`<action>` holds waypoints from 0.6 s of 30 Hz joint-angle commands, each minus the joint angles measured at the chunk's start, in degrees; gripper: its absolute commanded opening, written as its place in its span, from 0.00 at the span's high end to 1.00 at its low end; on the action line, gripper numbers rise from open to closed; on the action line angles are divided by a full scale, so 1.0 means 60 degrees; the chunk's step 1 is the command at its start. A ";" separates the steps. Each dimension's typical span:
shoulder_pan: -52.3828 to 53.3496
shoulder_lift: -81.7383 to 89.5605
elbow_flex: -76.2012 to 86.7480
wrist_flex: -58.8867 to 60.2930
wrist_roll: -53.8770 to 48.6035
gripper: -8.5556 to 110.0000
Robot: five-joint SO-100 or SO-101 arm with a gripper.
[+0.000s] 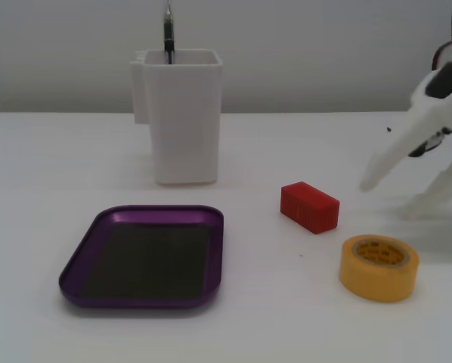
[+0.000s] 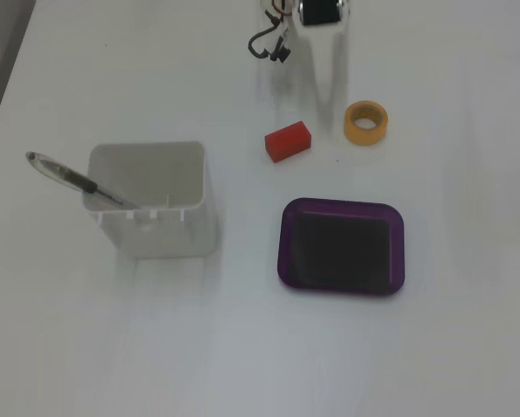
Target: Remove the cube from the box.
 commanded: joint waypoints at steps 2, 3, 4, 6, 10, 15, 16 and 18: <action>-0.0015 0.0937 0.0601 -0.0088 0.0029 0.80; 0.0000 0.0937 0.0645 -0.0088 0.0029 0.80; 0.0000 0.0937 0.0762 -0.0088 0.0029 0.80; 0.0000 0.0937 0.0923 -0.0088 0.0015 0.80; 0.0000 0.0937 0.1099 -0.0088 0.0015 0.81; 0.0000 0.0937 0.1099 0.0000 0.0015 0.85; 0.0000 0.0937 0.1099 0.0000 0.0029 0.89; 0.0000 0.0937 0.1099 0.0015 0.0029 0.94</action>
